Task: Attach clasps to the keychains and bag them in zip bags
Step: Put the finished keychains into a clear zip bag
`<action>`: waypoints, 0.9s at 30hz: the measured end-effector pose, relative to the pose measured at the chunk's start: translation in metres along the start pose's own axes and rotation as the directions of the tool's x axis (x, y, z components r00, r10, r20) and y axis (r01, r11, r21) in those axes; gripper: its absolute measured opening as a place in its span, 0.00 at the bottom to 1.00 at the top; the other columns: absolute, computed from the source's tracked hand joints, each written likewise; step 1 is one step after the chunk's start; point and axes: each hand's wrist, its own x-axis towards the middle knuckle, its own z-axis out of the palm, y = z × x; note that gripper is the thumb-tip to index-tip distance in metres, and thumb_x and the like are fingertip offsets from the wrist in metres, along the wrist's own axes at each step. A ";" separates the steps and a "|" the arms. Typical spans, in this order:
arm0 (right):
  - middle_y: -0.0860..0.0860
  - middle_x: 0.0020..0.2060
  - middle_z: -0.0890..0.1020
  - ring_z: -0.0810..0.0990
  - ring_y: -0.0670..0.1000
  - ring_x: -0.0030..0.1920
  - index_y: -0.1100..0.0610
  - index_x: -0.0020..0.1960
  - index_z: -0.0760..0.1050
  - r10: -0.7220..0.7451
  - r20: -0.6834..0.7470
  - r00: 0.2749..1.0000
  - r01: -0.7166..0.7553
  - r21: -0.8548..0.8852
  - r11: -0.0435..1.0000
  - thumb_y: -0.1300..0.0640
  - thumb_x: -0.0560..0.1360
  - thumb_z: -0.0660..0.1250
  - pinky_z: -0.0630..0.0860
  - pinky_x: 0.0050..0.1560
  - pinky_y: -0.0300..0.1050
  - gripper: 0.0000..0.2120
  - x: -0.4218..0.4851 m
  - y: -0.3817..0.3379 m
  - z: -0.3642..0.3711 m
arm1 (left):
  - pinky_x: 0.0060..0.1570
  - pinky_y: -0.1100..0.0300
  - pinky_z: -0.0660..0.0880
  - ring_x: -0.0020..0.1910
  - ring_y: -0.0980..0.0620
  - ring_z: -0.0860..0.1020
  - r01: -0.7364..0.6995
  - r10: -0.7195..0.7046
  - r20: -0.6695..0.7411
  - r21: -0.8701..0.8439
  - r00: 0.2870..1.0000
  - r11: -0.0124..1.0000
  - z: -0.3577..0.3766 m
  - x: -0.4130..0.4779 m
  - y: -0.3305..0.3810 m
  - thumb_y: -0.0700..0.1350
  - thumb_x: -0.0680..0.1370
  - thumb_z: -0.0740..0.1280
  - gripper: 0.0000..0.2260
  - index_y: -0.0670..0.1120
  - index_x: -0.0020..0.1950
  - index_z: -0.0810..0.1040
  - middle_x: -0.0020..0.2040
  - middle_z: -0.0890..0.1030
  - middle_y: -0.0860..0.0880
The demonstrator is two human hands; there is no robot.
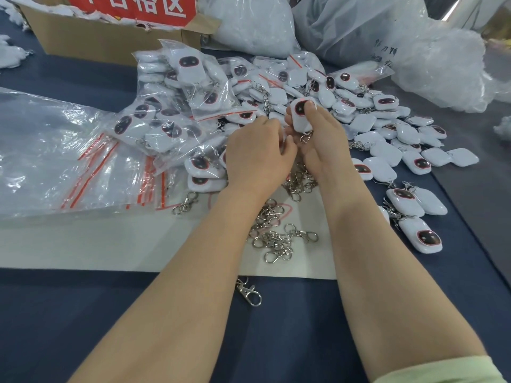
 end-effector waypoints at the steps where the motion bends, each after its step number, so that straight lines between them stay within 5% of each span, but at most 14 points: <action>1: 0.54 0.41 0.82 0.81 0.49 0.41 0.59 0.48 0.77 0.013 -0.010 1.000 -0.013 0.031 0.999 0.60 0.82 0.59 0.79 0.45 0.42 0.09 0.000 -0.001 0.000 | 0.39 0.58 0.61 0.38 0.52 0.70 -0.001 0.001 -0.002 0.000 1.000 1.000 0.000 0.000 0.000 0.51 0.77 0.61 0.09 0.49 0.39 0.69 0.42 0.76 0.51; 7: 0.56 0.44 0.81 0.81 0.49 0.45 0.64 0.52 0.76 0.054 0.073 0.996 -0.054 0.002 0.999 0.72 0.79 0.56 0.79 0.49 0.40 0.11 -0.001 -0.003 -0.004 | 0.39 0.58 0.62 0.38 0.52 0.71 0.002 -0.002 0.002 -0.004 1.000 1.000 -0.001 -0.001 0.000 0.51 0.77 0.61 0.09 0.49 0.40 0.70 0.41 0.76 0.51; 12: 0.55 0.46 0.80 0.80 0.49 0.48 0.65 0.61 0.72 0.001 0.066 0.998 0.006 -0.110 0.994 0.72 0.79 0.57 0.79 0.53 0.39 0.12 0.000 -0.013 -0.007 | 0.38 0.58 0.63 0.38 0.51 0.72 0.046 -0.046 0.012 -0.043 0.999 0.998 -0.003 0.000 0.001 0.51 0.78 0.62 0.10 0.48 0.39 0.72 0.41 0.75 0.52; 16: 0.58 0.46 0.81 0.84 0.47 0.40 0.71 0.65 0.67 0.011 0.045 0.999 0.002 -0.272 0.962 0.66 0.80 0.61 0.80 0.42 0.37 0.15 -0.002 -0.028 -0.001 | 0.42 0.57 0.70 0.43 0.51 0.76 0.202 -0.195 0.058 -0.206 0.979 0.957 -0.009 0.006 0.005 0.52 0.78 0.62 0.10 0.46 0.44 0.77 0.45 0.79 0.52; 19: 0.59 0.43 0.81 0.83 0.46 0.32 0.69 0.58 0.71 0.015 0.065 0.998 0.017 -0.472 0.882 0.59 0.79 0.66 0.79 0.36 0.36 0.14 -0.006 -0.041 0.001 | 0.47 0.57 0.73 0.45 0.52 0.77 0.301 -0.292 0.084 -0.385 0.953 0.873 -0.017 0.010 0.008 0.49 0.77 0.64 0.07 0.47 0.44 0.77 0.42 0.79 0.53; 23: 0.51 0.29 0.78 0.74 0.42 0.22 0.59 0.43 0.76 0.068 0.107 0.992 0.043 -0.789 0.613 0.52 0.75 0.71 0.72 0.25 0.32 0.10 -0.011 -0.052 -0.001 | 0.45 0.59 0.73 0.40 0.54 0.75 0.329 -0.348 0.065 -0.522 0.935 0.787 -0.027 0.013 0.010 0.46 0.77 0.64 0.06 0.47 0.40 0.74 0.36 0.75 0.56; 27: 0.49 0.27 0.80 0.77 0.43 0.25 0.68 0.50 0.78 0.200 0.256 0.946 0.040 -0.703 0.710 0.61 0.78 0.66 0.78 0.33 0.35 0.09 -0.017 -0.044 0.012 | 0.49 0.58 0.73 0.44 0.53 0.77 0.264 -0.304 0.008 -0.516 0.953 0.815 -0.029 0.013 0.016 0.46 0.77 0.65 0.06 0.46 0.41 0.75 0.40 0.78 0.52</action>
